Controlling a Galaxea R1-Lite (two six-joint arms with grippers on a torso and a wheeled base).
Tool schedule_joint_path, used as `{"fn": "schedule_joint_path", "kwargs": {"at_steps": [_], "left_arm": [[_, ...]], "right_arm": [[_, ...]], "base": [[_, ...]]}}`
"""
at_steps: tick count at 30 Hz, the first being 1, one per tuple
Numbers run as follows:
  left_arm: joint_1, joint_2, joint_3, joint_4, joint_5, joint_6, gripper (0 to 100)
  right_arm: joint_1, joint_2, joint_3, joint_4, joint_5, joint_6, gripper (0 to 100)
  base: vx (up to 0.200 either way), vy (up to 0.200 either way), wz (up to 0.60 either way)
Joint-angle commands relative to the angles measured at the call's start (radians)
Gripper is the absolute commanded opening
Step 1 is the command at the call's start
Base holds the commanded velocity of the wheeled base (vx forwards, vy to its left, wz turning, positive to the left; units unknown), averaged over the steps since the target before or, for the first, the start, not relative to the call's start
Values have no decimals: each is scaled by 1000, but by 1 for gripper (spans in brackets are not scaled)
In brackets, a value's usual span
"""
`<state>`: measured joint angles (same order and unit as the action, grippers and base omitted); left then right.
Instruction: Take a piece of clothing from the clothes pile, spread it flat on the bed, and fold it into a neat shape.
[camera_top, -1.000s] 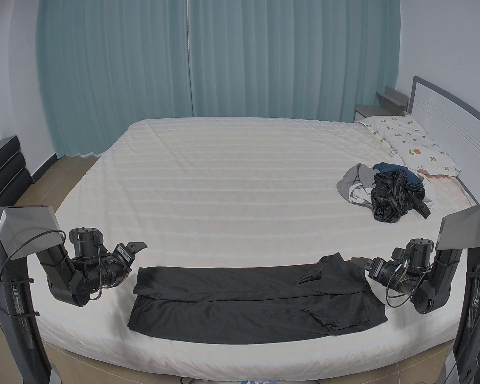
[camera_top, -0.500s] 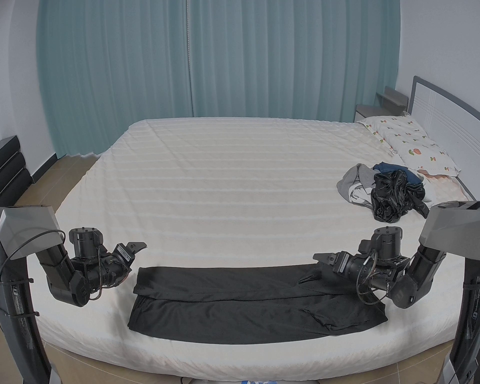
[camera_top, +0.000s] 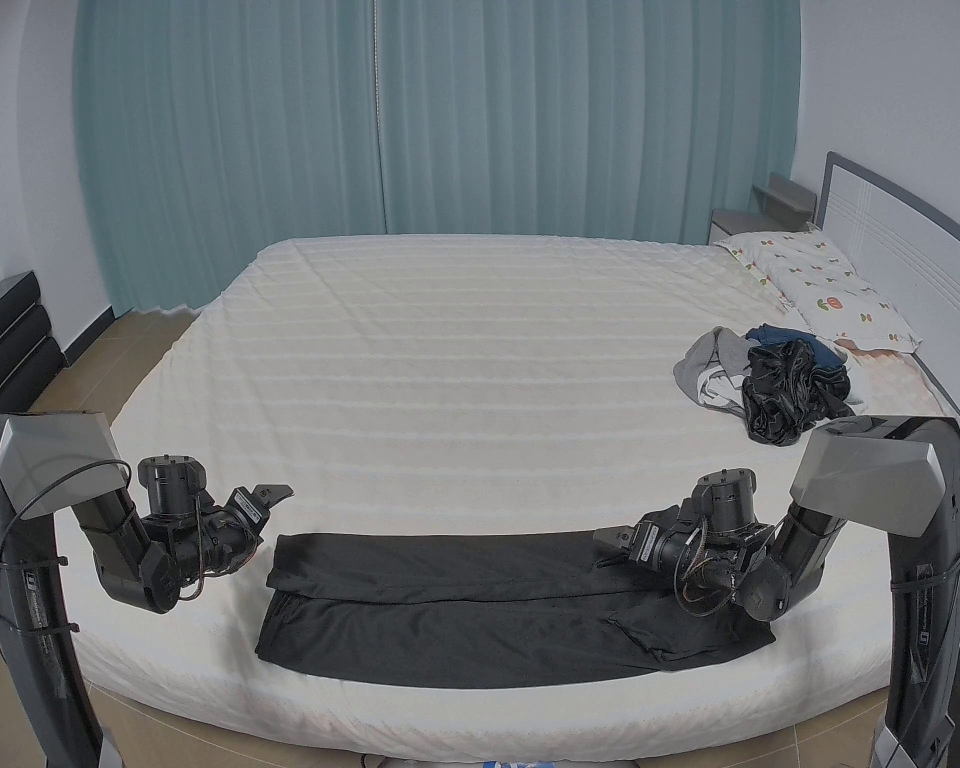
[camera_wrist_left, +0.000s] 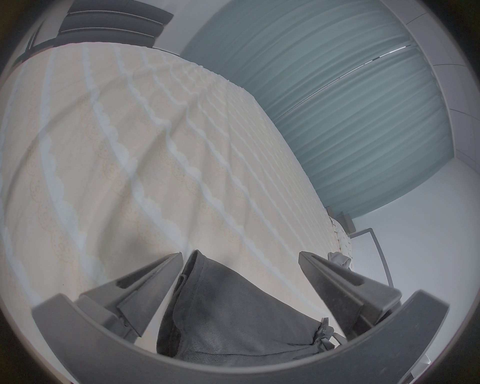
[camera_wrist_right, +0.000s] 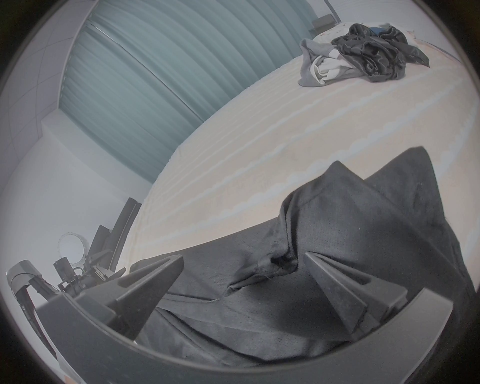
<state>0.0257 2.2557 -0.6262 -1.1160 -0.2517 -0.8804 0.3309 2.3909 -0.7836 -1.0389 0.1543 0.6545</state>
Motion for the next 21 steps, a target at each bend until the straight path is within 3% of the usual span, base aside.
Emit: {"fn": "schedule_joint_path", "kwargs": {"at_steps": [1, 15, 21], "left_arm": [[0, 2, 0, -1, 0, 0, 100], [0, 2, 0, -1, 2, 1, 100], [0, 2, 0, -1, 2, 1, 100]], "right_arm": [[7, 16, -37, 8, 5, 2, 100], [20, 27, -209, 10, 1, 174, 100], [11, 34, -209, 7, -1, 180, 100]], "base": [[0, 0, 0], [0, 0, 0], [0, 0, 0]]}}
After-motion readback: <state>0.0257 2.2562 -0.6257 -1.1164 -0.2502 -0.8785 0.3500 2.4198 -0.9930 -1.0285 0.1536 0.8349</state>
